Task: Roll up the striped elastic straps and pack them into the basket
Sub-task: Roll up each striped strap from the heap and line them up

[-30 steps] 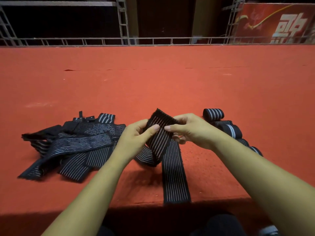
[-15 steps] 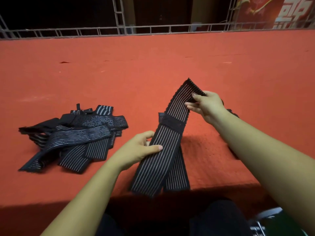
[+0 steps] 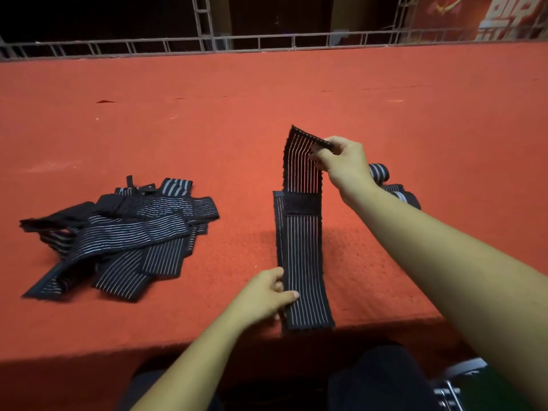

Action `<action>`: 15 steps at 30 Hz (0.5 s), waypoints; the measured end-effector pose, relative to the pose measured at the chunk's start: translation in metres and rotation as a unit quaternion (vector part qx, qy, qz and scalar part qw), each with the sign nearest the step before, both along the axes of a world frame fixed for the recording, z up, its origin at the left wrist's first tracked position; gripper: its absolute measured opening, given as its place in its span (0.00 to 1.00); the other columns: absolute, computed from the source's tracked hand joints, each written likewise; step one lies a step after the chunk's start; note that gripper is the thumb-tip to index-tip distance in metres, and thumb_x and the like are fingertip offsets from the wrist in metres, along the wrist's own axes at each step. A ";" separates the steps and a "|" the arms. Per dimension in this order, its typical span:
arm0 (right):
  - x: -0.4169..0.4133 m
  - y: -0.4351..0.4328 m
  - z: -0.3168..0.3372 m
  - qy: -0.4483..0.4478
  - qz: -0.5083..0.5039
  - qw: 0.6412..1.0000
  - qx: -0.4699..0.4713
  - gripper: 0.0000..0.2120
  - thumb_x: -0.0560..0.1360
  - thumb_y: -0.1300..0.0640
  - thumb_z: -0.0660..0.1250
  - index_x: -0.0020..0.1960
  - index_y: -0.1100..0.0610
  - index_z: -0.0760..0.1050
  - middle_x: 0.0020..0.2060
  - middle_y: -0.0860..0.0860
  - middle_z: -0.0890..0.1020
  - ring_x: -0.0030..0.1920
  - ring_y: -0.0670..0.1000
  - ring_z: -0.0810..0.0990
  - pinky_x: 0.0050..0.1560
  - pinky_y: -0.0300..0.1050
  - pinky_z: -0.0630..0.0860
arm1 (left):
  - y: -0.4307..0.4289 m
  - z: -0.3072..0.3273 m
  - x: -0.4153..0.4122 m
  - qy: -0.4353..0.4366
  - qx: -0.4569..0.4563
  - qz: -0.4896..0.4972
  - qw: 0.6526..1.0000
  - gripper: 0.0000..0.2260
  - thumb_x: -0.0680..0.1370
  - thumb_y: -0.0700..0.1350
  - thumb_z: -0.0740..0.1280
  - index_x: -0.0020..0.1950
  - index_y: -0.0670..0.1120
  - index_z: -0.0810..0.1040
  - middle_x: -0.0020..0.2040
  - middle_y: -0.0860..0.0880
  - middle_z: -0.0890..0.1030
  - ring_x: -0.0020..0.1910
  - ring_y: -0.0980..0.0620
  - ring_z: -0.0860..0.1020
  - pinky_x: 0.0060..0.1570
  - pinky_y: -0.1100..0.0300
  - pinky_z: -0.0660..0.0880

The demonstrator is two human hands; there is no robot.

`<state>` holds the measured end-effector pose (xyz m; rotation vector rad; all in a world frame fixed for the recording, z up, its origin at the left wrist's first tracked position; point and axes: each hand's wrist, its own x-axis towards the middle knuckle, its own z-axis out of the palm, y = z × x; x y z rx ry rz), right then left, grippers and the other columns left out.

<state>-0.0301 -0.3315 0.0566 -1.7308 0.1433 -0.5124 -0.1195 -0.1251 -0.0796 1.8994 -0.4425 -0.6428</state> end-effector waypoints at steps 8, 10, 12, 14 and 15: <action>0.007 0.004 -0.022 0.021 0.025 0.999 0.015 0.10 0.79 0.63 0.67 0.41 0.54 0.79 0.35 0.50 0.82 0.44 0.53 0.83 0.55 0.61 0.80 | 0.000 0.003 0.007 -0.158 0.217 -0.043 0.962 0.15 0.76 0.49 0.73 0.53 0.43 0.72 0.36 0.52 0.77 0.34 0.53 0.79 0.38 0.56 0.74; 0.011 0.005 -0.026 0.022 0.027 0.999 0.015 0.09 0.80 0.64 0.66 0.42 0.56 0.79 0.37 0.51 0.82 0.44 0.53 0.83 0.54 0.58 0.80 | -0.002 0.005 0.006 -0.190 0.249 -0.035 0.949 0.25 0.74 0.52 0.75 0.63 0.45 0.66 0.45 0.50 0.79 0.47 0.48 0.81 0.47 0.57 0.76; 0.016 0.004 -0.031 0.023 0.027 0.999 0.008 0.07 0.80 0.64 0.65 0.44 0.59 0.78 0.38 0.53 0.81 0.43 0.53 0.83 0.52 0.56 0.81 | -0.002 0.006 0.006 -0.259 0.276 -0.016 0.925 0.46 0.70 0.58 0.77 0.78 0.50 0.53 0.65 0.46 0.71 0.64 0.47 0.72 0.65 0.52 0.71; 0.023 0.003 -0.037 0.027 0.022 0.999 -0.005 0.08 0.81 0.64 0.64 0.45 0.59 0.78 0.38 0.54 0.81 0.40 0.51 0.83 0.48 0.52 0.82 | 0.002 0.009 0.012 -0.358 0.315 -0.030 0.878 0.54 0.67 0.64 0.76 0.80 0.59 0.42 0.75 0.46 0.56 0.74 0.46 0.57 0.76 0.50 0.58; 0.027 0.003 -0.040 0.031 0.019 0.999 -0.011 0.09 0.81 0.65 0.63 0.44 0.58 0.77 0.37 0.53 0.81 0.38 0.50 0.83 0.46 0.49 0.82 | 0.004 0.009 0.019 -0.397 0.322 -0.053 0.858 0.54 0.66 0.66 0.75 0.80 0.63 0.40 0.79 0.47 0.48 0.78 0.45 0.48 0.79 0.49 0.50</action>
